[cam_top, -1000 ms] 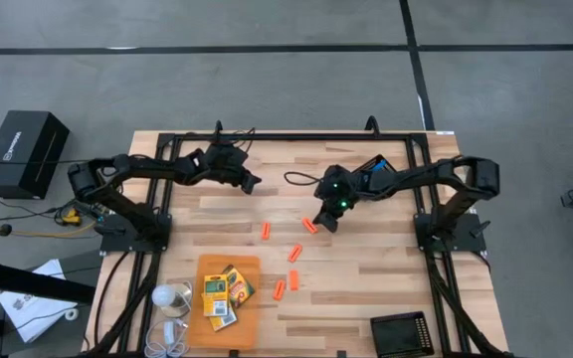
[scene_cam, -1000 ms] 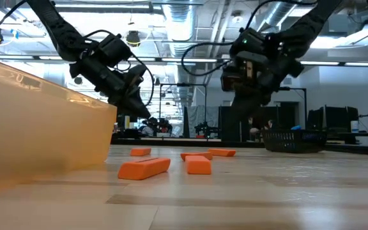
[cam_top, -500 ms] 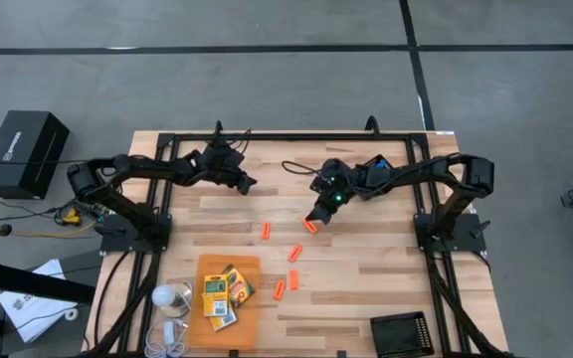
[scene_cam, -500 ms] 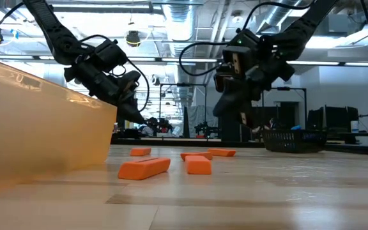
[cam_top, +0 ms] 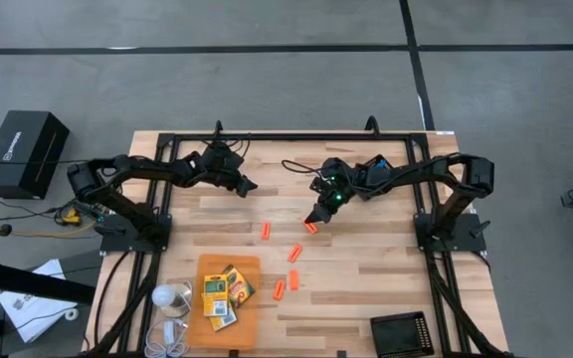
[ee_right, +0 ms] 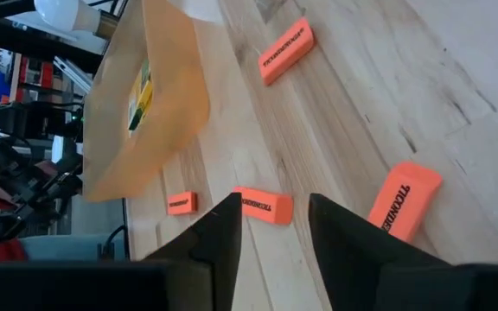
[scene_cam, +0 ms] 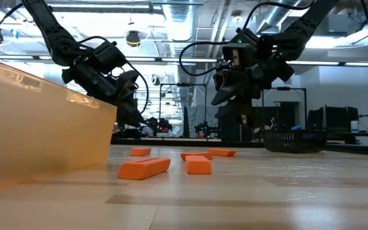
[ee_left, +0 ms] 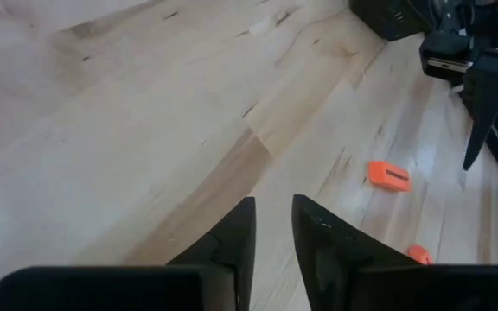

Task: Pick & Place School Supplies
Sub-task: Put the orange eraser into the bottom black bin

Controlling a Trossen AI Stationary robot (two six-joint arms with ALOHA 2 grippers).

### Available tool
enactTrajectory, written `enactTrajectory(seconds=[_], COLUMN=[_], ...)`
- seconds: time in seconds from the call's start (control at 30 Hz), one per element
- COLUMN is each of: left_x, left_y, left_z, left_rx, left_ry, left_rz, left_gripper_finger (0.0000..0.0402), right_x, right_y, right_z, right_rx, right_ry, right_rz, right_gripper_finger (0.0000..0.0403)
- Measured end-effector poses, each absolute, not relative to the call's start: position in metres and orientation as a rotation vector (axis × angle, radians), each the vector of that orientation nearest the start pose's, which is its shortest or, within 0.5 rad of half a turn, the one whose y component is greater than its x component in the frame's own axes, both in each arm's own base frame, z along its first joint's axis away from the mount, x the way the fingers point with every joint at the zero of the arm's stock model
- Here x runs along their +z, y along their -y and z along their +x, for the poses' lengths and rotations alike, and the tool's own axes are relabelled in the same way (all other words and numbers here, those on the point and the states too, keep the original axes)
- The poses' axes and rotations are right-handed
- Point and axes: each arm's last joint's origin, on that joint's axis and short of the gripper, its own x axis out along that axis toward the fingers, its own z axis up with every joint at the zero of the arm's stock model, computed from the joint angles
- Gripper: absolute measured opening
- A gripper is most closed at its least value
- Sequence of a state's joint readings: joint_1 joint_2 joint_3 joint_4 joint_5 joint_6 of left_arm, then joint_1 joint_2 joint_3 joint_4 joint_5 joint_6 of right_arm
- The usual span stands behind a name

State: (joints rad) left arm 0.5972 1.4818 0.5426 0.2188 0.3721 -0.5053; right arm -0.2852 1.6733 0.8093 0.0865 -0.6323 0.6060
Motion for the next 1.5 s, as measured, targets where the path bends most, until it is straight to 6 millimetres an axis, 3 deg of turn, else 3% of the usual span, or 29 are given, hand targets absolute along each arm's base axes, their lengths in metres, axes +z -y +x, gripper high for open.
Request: enactTrajectory(seconds=[0.17,0.47,0.8,1.5], left_x=[0.142,0.142,0.142,0.142], left_y=[-0.138,-0.138,-0.138,-0.138], left_z=[0.222,0.222,0.222,0.222], left_rx=[0.378,0.385,0.384,0.385], left_ry=[-0.571,-0.566,-0.566,-0.565], left_rz=[-0.826,-0.847,-0.848,-0.847], left_gripper_finger=[0.0076,0.0076,0.0076,0.0076], right_x=[0.152,0.119,0.119,0.101], right_y=[0.072,0.071,0.085,0.082], right_z=[0.307,0.314,0.313,0.313], right_rx=[0.101,0.116,0.081,0.08], right_ry=[-0.827,-0.9,-0.858,-0.925], right_rz=[0.934,1.003,1.024,1.03], right_gripper_finger=[0.013,0.0128,0.0123,0.0123])
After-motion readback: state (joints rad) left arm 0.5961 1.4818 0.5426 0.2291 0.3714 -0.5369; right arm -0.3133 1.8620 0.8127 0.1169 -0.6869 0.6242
